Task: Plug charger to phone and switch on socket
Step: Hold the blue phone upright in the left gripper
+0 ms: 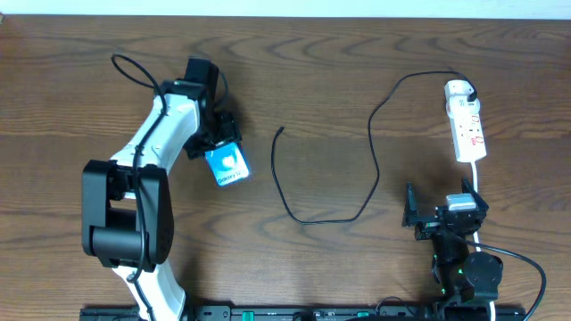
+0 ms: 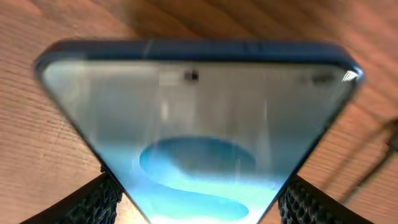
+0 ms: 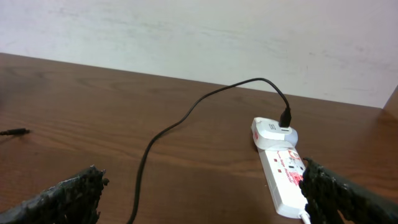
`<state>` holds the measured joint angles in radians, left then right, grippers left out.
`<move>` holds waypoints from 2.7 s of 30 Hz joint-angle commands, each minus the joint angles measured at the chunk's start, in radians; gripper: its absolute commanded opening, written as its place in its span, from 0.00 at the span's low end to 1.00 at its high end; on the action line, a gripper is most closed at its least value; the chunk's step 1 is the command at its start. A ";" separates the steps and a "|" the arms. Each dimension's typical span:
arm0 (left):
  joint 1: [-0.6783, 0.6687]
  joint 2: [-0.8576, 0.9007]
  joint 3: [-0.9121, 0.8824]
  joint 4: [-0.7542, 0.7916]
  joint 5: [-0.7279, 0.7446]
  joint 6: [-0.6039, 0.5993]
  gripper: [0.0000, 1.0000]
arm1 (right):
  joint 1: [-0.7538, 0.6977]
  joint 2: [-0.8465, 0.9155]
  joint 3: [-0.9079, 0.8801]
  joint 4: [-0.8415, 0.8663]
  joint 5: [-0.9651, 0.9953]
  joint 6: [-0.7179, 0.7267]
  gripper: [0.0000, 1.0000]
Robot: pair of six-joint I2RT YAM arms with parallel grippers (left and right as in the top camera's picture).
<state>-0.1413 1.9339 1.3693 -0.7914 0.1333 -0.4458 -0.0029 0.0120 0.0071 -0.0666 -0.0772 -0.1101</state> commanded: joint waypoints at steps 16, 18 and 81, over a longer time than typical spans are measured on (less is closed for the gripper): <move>0.000 0.103 -0.045 0.065 -0.041 -0.005 0.71 | 0.006 -0.005 -0.002 -0.004 0.004 0.012 0.99; 0.000 0.103 -0.045 0.052 -0.041 -0.005 0.76 | 0.006 -0.005 -0.002 -0.004 0.004 0.012 0.99; -0.052 0.167 -0.122 0.046 -0.102 -0.004 0.81 | 0.006 -0.005 -0.002 -0.004 0.004 0.012 0.99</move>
<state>-0.1864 2.0033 1.2976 -0.7353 0.0528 -0.4454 -0.0029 0.0120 0.0071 -0.0666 -0.0772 -0.1097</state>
